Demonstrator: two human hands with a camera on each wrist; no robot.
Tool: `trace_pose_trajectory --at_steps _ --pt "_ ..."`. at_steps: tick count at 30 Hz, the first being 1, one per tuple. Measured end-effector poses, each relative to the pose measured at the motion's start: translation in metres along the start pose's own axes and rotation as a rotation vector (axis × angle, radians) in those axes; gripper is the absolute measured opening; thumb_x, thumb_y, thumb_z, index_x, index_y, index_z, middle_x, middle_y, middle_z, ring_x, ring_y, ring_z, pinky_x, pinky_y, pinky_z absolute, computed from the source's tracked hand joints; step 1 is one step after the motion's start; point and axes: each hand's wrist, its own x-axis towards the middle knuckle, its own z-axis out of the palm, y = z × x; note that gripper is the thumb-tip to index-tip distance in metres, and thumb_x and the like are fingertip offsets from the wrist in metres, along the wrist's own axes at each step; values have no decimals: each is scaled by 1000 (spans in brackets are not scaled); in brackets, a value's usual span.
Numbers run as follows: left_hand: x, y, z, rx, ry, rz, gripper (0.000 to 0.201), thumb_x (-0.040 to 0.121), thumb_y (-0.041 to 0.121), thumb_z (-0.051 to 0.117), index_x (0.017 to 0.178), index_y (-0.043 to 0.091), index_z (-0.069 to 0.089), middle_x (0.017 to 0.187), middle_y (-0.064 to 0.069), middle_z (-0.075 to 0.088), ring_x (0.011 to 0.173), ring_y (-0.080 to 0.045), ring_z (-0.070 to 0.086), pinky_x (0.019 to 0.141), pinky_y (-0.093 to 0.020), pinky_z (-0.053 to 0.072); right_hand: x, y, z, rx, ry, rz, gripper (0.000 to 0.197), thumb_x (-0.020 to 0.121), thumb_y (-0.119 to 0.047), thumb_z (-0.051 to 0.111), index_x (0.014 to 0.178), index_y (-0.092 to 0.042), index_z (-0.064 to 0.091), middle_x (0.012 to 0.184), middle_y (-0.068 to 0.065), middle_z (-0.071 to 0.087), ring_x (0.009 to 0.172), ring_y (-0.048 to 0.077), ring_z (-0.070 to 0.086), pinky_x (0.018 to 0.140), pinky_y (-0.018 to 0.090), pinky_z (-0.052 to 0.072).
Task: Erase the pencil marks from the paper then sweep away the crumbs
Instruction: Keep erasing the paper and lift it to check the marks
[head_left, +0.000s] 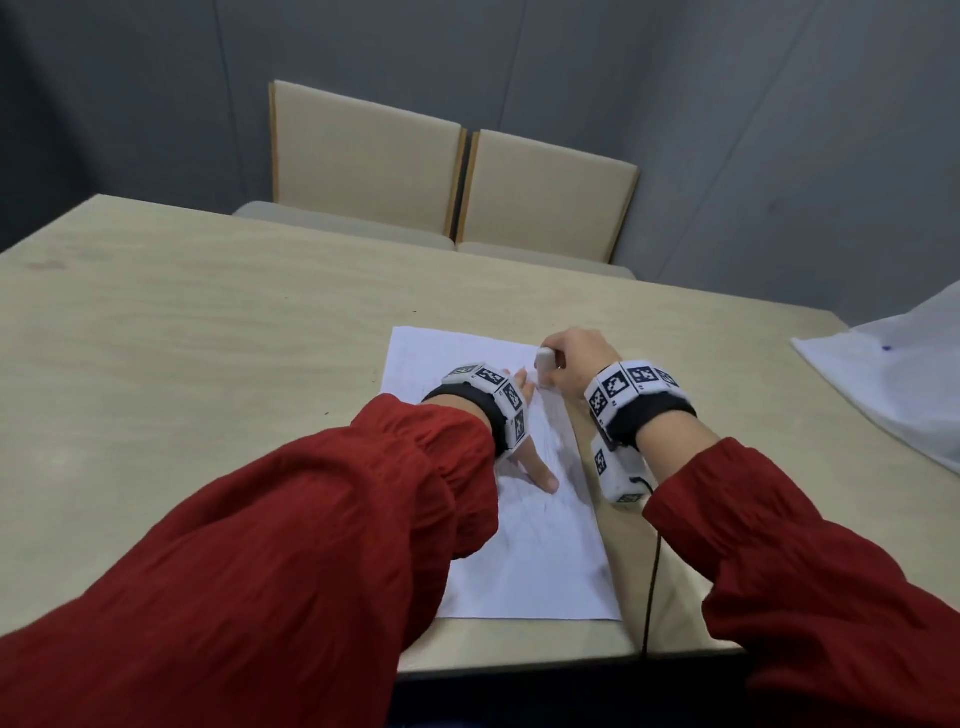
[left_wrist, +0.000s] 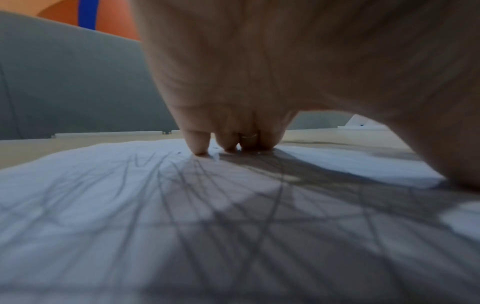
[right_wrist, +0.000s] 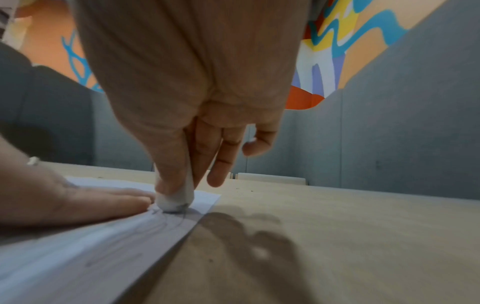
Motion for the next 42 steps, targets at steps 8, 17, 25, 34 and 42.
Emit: trace_pose_trajectory --at_steps 8,17,25,34,42 --pt "3 -5 -5 66 -31 22 150 46 85 70 153 23 -14 161 0 -17 150 -27 0 119 -52 13 -27 14 -3 -150 14 -48 9 79 -19 62 83 -24 69 69 -19 59 81 13 51 80 32 24" --pt "63 -21 -40 154 26 36 64 55 68 66 98 19 67 98 3 72 83 -23 67 82 -38 56 -3 20 -11 12 -9 -2 23 78 -4 49 76 -16 68 78 3 68 77 27 61 71 33 53" --pt "40 -26 -19 59 -114 123 134 66 72 71 152 23 -19 159 3 -24 148 -22 -18 118 -48 -5 -1 24 9 198 58 -6 9 79 -4 66 85 -10 69 78 1 65 74 16 59 63 19 40" --pt "50 -27 -14 22 -54 140 130 69 65 74 154 17 -12 160 -3 -19 148 -25 -12 118 -51 -3 -19 16 -10 -60 -147 -51 8 79 -17 69 82 -24 71 84 -15 70 83 12 58 76 27 40" --pt "45 -26 -15 -6 -97 128 155 44 82 74 153 18 -16 161 -3 -18 149 -28 -13 117 -51 -1 0 8 -10 -4 -93 -9 12 71 -16 77 76 -25 72 82 -2 69 82 22 62 75 39 55"
